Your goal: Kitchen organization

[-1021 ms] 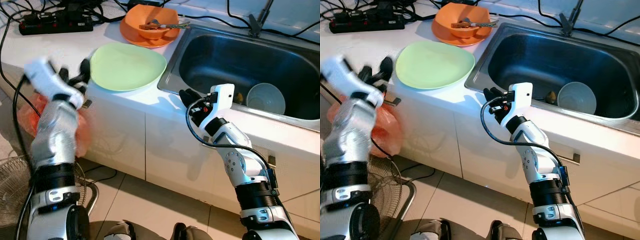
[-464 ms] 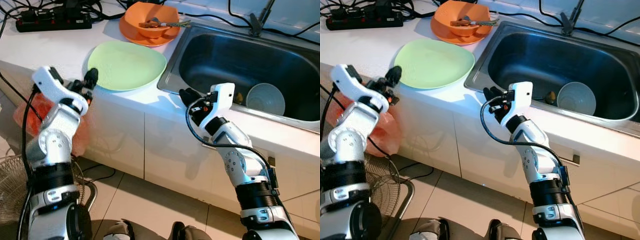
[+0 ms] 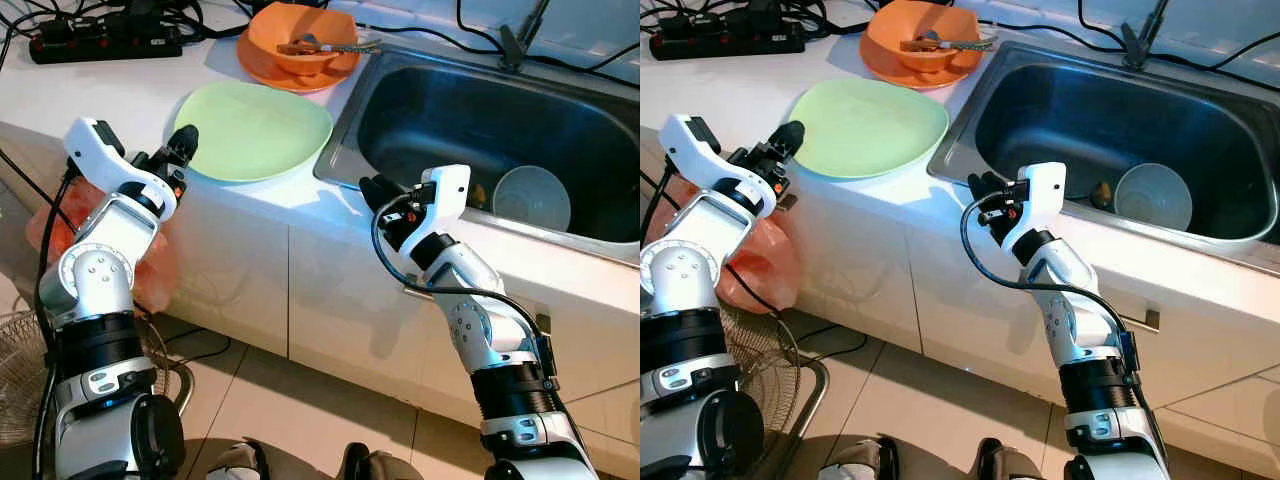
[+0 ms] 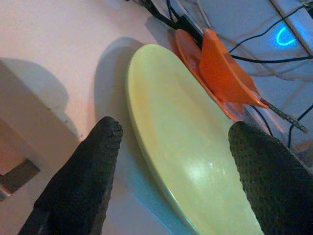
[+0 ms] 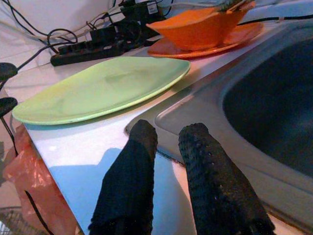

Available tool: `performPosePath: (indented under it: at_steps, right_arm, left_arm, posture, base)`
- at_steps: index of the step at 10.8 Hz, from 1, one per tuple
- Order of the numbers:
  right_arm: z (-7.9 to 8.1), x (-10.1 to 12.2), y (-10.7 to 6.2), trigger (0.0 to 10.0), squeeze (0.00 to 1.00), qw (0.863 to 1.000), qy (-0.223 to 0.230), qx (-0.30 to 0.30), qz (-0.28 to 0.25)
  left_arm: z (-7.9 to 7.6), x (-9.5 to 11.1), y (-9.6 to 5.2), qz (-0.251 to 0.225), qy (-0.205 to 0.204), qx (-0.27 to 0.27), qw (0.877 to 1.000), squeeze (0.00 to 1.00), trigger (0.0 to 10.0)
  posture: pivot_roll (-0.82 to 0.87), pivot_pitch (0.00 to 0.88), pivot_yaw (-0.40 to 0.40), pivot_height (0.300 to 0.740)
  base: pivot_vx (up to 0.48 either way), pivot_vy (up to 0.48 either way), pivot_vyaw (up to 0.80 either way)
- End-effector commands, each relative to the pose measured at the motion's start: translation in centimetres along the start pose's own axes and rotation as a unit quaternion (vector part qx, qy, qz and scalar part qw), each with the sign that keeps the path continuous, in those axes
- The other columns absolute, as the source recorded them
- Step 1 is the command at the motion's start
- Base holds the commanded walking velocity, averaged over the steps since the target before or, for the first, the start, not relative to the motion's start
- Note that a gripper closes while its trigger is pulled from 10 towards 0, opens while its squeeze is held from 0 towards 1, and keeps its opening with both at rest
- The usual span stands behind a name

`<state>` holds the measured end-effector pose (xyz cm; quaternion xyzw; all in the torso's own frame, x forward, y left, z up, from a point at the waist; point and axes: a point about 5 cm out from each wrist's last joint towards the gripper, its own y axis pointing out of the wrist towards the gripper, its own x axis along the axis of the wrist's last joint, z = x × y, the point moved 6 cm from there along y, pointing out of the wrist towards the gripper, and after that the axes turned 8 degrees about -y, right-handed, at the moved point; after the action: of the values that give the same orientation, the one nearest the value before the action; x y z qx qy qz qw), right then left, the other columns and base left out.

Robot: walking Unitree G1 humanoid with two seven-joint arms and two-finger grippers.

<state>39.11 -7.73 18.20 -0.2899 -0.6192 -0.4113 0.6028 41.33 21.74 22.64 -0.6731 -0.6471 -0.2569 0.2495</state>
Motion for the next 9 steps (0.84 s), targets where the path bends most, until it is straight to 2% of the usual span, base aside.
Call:
performPosePath:
  at_steps: [1,4,7,9]
  right_arm:
    - [-0.2,-0.2,-0.3,10.0,0.00,1.000,-0.002,-0.004,0.007]
    - [-0.2,-0.1,-0.2,10.0,0.00,1.000,-0.001,-0.005,0.007]
    - [-0.2,0.0,-0.1,10.0,0.00,1.000,-0.001,-0.005,0.006]
    - [-0.2,-0.1,-0.2,10.0,0.00,1.000,-0.002,-0.007,0.006]
  left_arm:
    - [-0.9,1.1,-0.1,-0.011,0.009,-0.003,1.000,0.00,10.0]
    - [-0.8,1.6,-0.3,-0.011,0.012,0.009,1.000,0.00,10.0]
    - [-0.3,0.4,0.1,0.011,0.003,0.026,1.000,0.00,10.0]
    - [-0.7,-0.2,0.3,0.020,-0.004,0.025,0.999,0.00,10.0]
  posture:
    - [0.06,0.158,-0.039,0.740]
    - [0.06,0.159,-0.039,0.740]
    - [0.06,0.158,-0.037,0.740]
    - [0.05,0.157,-0.034,0.740]
  base:
    - [0.000,0.000,0.00]
    - [0.000,0.000,0.00]
    - [0.000,0.000,0.00]
    - [0.000,0.000,0.00]
